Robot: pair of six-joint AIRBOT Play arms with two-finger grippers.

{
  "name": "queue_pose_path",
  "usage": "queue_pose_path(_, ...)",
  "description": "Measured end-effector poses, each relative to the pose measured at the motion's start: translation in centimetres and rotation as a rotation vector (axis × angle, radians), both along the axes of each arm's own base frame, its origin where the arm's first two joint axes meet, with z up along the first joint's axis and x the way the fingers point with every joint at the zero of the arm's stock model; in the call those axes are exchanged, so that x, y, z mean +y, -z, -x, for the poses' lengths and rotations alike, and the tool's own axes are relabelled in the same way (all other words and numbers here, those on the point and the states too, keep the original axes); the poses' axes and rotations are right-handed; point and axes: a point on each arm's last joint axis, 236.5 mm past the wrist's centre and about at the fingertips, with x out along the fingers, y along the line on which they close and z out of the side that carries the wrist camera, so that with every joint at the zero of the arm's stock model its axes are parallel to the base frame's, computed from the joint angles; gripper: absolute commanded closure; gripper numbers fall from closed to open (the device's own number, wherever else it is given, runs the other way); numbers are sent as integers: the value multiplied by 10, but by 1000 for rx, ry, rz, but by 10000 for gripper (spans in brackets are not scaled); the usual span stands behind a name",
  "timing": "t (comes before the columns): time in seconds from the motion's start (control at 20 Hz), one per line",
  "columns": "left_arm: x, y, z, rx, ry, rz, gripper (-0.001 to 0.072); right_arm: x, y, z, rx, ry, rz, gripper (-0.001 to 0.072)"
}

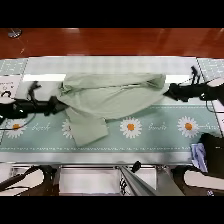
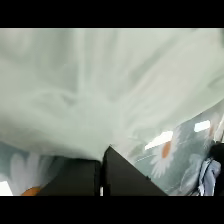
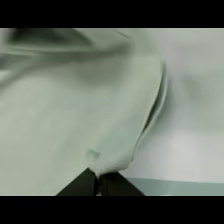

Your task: Fold the shirts.

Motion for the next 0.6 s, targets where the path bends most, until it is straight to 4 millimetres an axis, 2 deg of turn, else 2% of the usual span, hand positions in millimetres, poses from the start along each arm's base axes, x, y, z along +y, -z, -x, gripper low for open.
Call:
queue_pose_path(0.05, 5, -29, -11, -81, 5, -17, 689, -2, -35, -10, -94, -12, 27, 686)
queue_pose_path(0.15, 18, -110, -29, -303, 8, -87, 689, -5, -116, -24, -293, -20, 79, 687)
queue_pose_path(0.2, 23, -164, -34, -448, 3, -141, 689, -4, -167, -27, -413, -25, 106, 687)
queue_pose_path(0.25, 26, -218, -32, -587, -4, -194, 690, -2, -224, -25, -542, -25, 134, 686)
queue_pose_path(0.3, 27, -280, -25, -750, -26, -261, 690, 0, -276, -18, -658, -27, 164, 686)
queue_pose_path(0.4, 21, -400, 11, -1069, -92, -380, 690, 5, -385, 11, -908, -1, 221, 687)
queue_pose_path(0.45, 14, -456, 40, -1225, -129, -431, 691, 8, -438, 34, -1035, 22, 244, 687)
queue_pose_path(0.5, 9, -499, 70, -1351, -167, -483, 691, 10, -481, 57, -1143, 48, 264, 687)
queue_pose_path(0.6, -3, -564, 132, -1545, -242, -571, 691, 13, -554, 110, -1333, 104, 320, 687)
